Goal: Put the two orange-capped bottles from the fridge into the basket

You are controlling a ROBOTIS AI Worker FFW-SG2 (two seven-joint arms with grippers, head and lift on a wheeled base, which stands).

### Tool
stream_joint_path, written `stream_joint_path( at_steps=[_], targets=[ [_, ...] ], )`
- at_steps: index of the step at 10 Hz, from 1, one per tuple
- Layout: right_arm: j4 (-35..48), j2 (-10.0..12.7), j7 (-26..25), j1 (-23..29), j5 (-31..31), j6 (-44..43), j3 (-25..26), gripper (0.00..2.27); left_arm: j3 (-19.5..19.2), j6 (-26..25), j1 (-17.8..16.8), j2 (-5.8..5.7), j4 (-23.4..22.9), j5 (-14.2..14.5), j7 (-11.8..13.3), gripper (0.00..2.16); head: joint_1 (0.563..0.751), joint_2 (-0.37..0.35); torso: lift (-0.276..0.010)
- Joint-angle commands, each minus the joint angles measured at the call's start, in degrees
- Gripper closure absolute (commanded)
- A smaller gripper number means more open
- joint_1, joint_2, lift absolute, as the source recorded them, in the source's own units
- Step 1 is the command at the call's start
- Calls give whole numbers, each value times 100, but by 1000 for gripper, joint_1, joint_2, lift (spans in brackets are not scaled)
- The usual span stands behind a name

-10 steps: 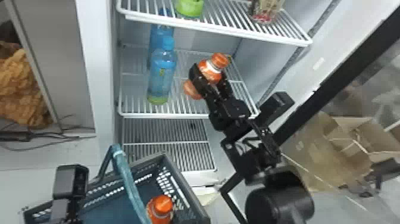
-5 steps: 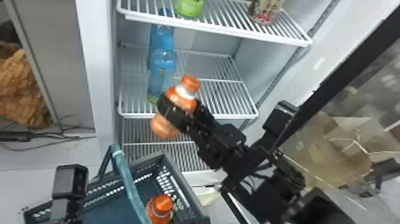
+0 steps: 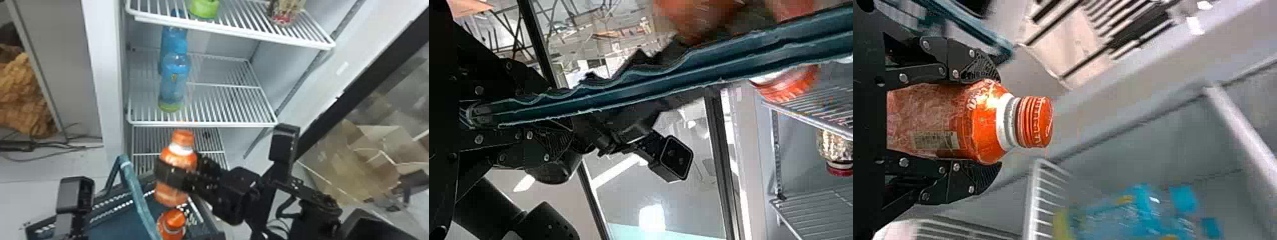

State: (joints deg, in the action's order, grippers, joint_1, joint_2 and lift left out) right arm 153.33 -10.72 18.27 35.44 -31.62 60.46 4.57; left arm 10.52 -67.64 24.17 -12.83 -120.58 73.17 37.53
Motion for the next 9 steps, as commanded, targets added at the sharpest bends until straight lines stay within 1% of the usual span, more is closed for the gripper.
stream_joint_path(
  at_steps=[1, 3, 5, 7, 8, 9],
  targets=[
    [311, 0, 9, -28, 9, 900, 114, 751, -1, 0, -13, 0, 0, -4, 0, 1173, 695, -348, -235],
    [564, -9, 1, -141, 77, 1913, 240, 749, 10, -14, -13, 0, 0, -16, -9, 1173, 695, -350, -235],
    [564, -35, 1, -225, 20, 2377, 286, 749, 22, -14, -41, -9, 14, -16, -9, 1173, 695, -350, -235],
    [466, -44, 1, -281, -26, 2419, 286, 693, 33, -14, -41, -9, 14, -16, 0, 1173, 695, -350, -235],
    [395, -53, 1, -296, -71, 2363, 274, 631, 45, -14, -55, -18, 14, -16, -9, 1173, 695, -350, -235],
    [367, -62, 1, -310, -83, 2335, 263, 513, 45, -14, -55, -9, 28, -16, -9, 1173, 695, -350, -235]
  ],
)
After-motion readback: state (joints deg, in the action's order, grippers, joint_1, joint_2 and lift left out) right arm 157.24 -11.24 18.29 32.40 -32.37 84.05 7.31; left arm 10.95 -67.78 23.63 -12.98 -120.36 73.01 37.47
